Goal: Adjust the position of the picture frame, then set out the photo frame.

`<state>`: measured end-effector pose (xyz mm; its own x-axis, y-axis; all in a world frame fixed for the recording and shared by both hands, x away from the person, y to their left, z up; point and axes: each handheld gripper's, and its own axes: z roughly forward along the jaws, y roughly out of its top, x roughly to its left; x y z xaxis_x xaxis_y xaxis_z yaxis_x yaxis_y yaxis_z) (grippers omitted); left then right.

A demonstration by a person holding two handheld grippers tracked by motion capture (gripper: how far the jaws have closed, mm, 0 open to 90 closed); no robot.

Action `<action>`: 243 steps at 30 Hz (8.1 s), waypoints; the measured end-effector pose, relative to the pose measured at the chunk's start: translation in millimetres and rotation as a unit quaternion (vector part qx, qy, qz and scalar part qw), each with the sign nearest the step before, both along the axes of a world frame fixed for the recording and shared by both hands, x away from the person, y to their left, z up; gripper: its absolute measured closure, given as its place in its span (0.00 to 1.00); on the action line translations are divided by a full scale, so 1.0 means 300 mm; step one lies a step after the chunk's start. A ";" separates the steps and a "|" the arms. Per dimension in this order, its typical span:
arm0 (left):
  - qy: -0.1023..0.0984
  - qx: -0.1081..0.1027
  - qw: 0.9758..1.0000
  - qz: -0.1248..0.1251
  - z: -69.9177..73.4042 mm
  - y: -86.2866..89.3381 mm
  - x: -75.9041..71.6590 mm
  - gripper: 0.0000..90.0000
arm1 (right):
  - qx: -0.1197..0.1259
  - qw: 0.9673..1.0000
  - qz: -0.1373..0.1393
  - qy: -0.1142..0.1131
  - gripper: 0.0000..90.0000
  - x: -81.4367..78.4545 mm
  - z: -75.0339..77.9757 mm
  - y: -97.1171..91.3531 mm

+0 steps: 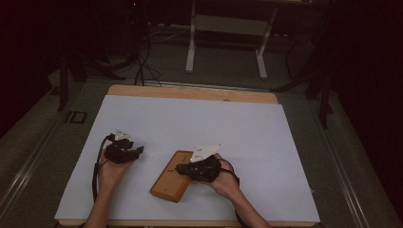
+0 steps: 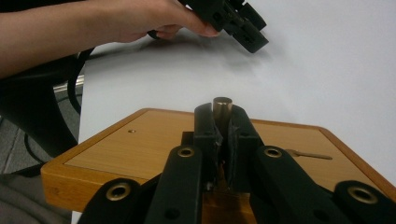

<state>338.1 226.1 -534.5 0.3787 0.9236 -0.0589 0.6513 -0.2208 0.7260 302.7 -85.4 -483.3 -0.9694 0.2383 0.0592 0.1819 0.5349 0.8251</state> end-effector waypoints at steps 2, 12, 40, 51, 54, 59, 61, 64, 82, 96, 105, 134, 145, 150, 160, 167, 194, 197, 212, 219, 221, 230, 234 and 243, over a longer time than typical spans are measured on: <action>0.000 0.002 1.000 0.000 -0.001 -0.004 0.000 0.54 | -0.003 1.000 -0.001 0.002 0.94 0.006 -0.003 -0.013; 0.002 0.007 1.000 -0.008 -0.003 -0.014 0.001 0.55 | -0.033 0.998 -0.047 0.000 0.94 0.070 -0.028 -0.090; 0.000 0.007 1.000 -0.027 -0.003 -0.054 -0.003 0.55 | -0.081 0.962 -0.260 0.009 0.79 0.174 -0.109 -0.180; -0.001 -0.005 0.999 -0.034 -0.001 -0.063 -0.005 0.55 | -0.046 0.939 -0.328 0.090 0.37 0.220 -0.138 -0.213; -0.007 -0.021 0.999 -0.045 0.004 -0.073 -0.011 0.57 | -0.028 0.938 -0.321 0.125 0.38 0.237 -0.148 -0.219; -0.005 -0.043 0.996 -0.080 0.011 -0.099 -0.021 0.65 | -0.036 0.940 -0.316 0.124 0.42 0.236 -0.140 -0.223; -0.006 -0.042 0.995 -0.092 0.012 -0.112 -0.025 0.71 | -0.037 0.941 -0.315 0.121 0.43 0.235 -0.139 -0.222; -0.003 -0.040 0.989 -0.144 0.011 -0.178 -0.043 0.84 | -0.035 0.940 -0.319 0.119 0.43 0.234 -0.140 -0.220; 0.034 -0.001 0.960 -0.277 -0.008 -0.322 -0.080 0.99 | -0.010 0.942 -0.300 0.152 0.42 0.265 -0.158 -0.224; 0.046 0.011 0.927 -0.371 -0.003 -0.411 -0.148 1.00 | -0.040 0.961 -0.247 0.118 0.63 0.285 -0.129 -0.164; 0.055 0.005 0.908 -0.414 -0.004 -0.457 -0.171 1.00 | -0.045 0.970 -0.209 0.117 0.64 0.283 -0.129 -0.143; -0.058 0.016 0.985 -0.163 0.026 -0.250 -0.016 1.00 | -0.072 0.972 -0.220 0.038 1.00 0.027 -0.117 -0.328; -0.031 0.027 0.985 -0.166 -0.011 -0.273 0.014 1.00 | -0.112 0.969 -0.215 0.042 1.00 -0.028 -0.167 -0.342; -0.019 0.011 0.987 -0.160 -0.011 -0.263 0.016 1.00 | -0.102 0.968 -0.223 0.048 1.00 -0.004 -0.169 -0.347; 0.005 -0.007 0.986 -0.166 -0.009 -0.250 -0.043 1.00 | -0.091 0.961 -0.254 0.057 1.00 0.080 -0.171 -0.355; 0.017 -0.034 0.980 -0.193 0.002 -0.259 -0.085 1.00 | -0.065 0.955 -0.280 0.068 1.00 0.164 -0.179 -0.364; 0.005 -0.026 0.977 -0.211 0.009 -0.284 -0.121 0.96 | -0.049 0.950 -0.306 0.034 1.00 0.170 -0.197 -0.355; -0.002 -0.026 0.978 -0.207 0.011 -0.287 -0.114 0.94 | -0.049 0.951 -0.305 0.030 1.00 0.164 -0.198 -0.356; -0.036 -0.031 0.979 -0.198 0.025 -0.295 -0.103 0.81 | -0.053 0.953 -0.297 0.025 0.93 0.147 -0.195 -0.367; -0.042 -0.047 0.979 -0.195 0.035 -0.293 -0.102 0.72 | -0.050 0.954 -0.295 0.024 0.89 0.145 -0.189 -0.372; -0.042 -0.048 0.979 -0.196 0.037 -0.297 -0.101 0.70 | -0.046 0.954 -0.295 0.023 0.88 0.141 -0.183 -0.373; -0.047 -0.062 0.975 -0.206 0.057 -0.323 -0.084 0.65 | -0.036 0.954 -0.295 0.022 0.83 0.131 -0.161 -0.386; -0.046 -0.061 0.974 -0.213 0.062 -0.339 -0.071 0.65 | -0.030 0.956 -0.292 0.022 0.79 0.123 -0.149 -0.396; -0.042 -0.063 0.972 -0.221 0.067 -0.369 -0.036 0.64 | -0.029 0.963 -0.267 0.026 0.71 0.108 -0.134 -0.400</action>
<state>327.3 115.3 -514.3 0.7446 0.6577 -0.1134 0.4514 -0.3711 0.8115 335.2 -205.5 -523.5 -0.7043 0.7057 0.0766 0.4838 0.3982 0.7793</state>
